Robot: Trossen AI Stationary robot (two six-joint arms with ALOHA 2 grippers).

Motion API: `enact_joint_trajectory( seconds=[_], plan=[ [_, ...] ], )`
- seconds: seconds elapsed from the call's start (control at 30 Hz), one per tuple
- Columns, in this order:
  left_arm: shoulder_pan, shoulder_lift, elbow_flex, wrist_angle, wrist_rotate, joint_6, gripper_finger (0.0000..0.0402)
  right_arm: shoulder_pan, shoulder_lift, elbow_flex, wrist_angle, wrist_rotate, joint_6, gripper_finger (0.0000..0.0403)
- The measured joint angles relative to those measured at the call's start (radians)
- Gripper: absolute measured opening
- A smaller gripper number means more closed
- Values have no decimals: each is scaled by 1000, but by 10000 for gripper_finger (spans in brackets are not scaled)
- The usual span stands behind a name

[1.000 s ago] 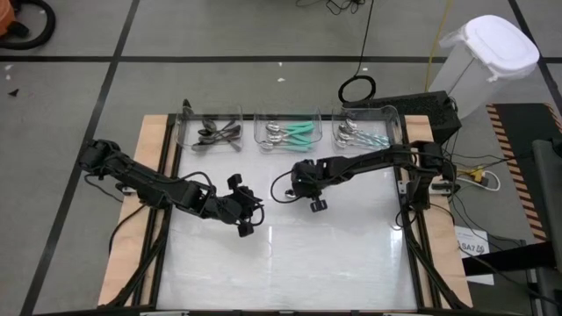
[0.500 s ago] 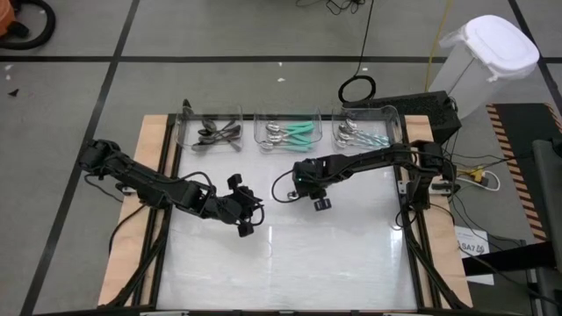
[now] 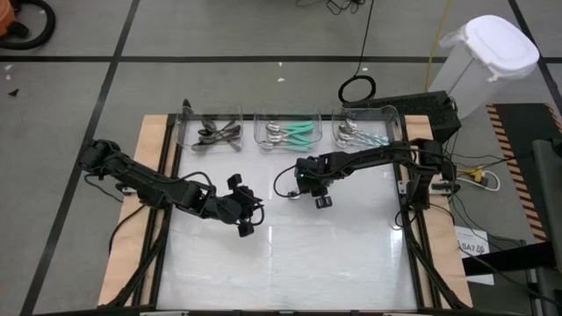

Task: Sort silverware by color (type)
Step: Put the green patterned spoon into the right transparent bin

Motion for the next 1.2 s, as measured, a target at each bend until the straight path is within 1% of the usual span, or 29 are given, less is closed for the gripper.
enact_joint_trajectory(
  seconds=[0.07, 0.2, 0.23, 0.4, 0.5, 0.6, 0.73, 0.9, 1.2],
  plan=[
    [0, 0, 0, 1, 0, 0, 72, -5, -2, -11, 2, -2, -2, 78],
    [0, 0, 0, 1, 0, -1, 72, -6, -4, -20, -7, -5, -13, 21],
    [0, 0, 0, 1, 0, -1, 72, -6, -6, -20, -11, -5, -14, 15],
    [0, 0, 0, 0, 0, -3, 72, 10, -26, -12, -55, 6, 9, 22],
    [0, 0, 0, -1, 0, -3, 72, 21, -51, 4, -89, 11, 24, 15],
    [0, 0, 0, -1, 0, -3, 72, 33, -80, 20, -131, 42, 70, 13],
    [0, 0, 0, -1, 0, 5, 72, 50, -132, 43, -206, 129, 125, 13],
    [0, 0, 0, 1, 0, 10, 72, 60, -233, 69, -297, 245, 155, 14],
    [0, 0, 0, 3, 0, 9, 72, 20, -450, 70, -340, 377, 155, 14]
  ],
)
